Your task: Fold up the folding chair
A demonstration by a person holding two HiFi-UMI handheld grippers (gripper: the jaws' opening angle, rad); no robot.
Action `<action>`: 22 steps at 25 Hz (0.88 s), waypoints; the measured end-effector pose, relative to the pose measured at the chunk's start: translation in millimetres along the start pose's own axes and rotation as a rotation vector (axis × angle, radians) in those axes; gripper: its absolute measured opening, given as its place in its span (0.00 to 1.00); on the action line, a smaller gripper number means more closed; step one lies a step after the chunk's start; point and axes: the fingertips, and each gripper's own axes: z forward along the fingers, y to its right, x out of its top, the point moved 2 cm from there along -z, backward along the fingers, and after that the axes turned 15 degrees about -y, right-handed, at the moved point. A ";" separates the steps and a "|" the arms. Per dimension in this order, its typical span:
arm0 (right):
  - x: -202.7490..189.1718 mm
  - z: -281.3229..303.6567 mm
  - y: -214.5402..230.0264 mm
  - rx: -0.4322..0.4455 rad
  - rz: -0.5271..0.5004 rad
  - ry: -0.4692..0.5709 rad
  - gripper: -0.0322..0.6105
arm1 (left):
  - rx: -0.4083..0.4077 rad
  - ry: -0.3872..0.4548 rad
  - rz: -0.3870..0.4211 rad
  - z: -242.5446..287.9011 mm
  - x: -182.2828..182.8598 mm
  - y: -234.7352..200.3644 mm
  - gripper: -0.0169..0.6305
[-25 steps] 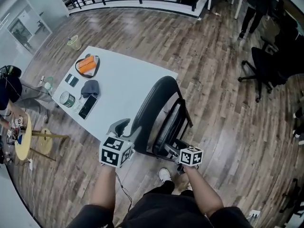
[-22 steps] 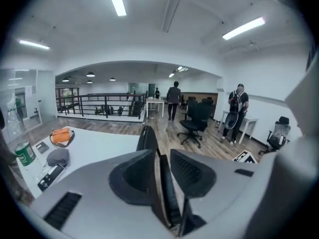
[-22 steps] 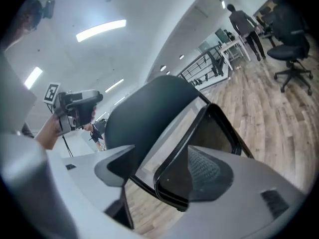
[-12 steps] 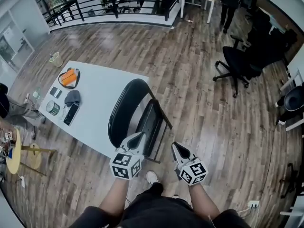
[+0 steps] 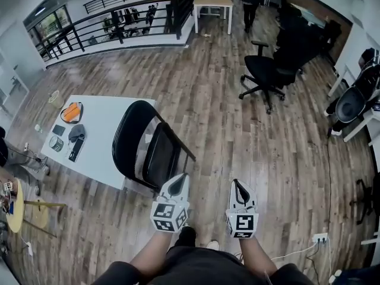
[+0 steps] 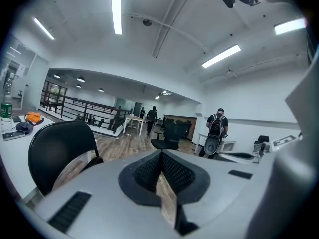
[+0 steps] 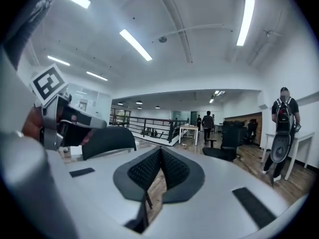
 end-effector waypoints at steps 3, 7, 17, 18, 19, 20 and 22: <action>-6.9 -43.9 19.2 -0.026 0.034 0.022 0.07 | -0.011 0.013 0.012 -15.0 -12.9 39.2 0.03; -17.1 -95.8 36.8 -0.046 0.040 0.043 0.07 | -0.026 0.020 0.059 -34.9 -27.5 82.9 0.03; -34.5 -165.4 39.2 -0.073 0.025 0.047 0.07 | -0.031 0.016 0.099 -74.9 -54.6 137.6 0.03; -35.9 -168.2 38.0 -0.076 0.028 0.047 0.07 | -0.034 0.016 0.103 -77.3 -55.6 139.6 0.03; -37.1 -170.9 36.4 -0.078 0.032 0.049 0.07 | -0.036 0.016 0.108 -79.7 -56.8 140.6 0.03; -38.2 -173.2 34.1 -0.078 0.035 0.050 0.07 | -0.036 0.014 0.112 -82.2 -58.4 140.6 0.03; -39.9 -176.5 28.1 -0.080 0.038 0.053 0.07 | -0.037 0.010 0.112 -87.9 -62.1 137.7 0.03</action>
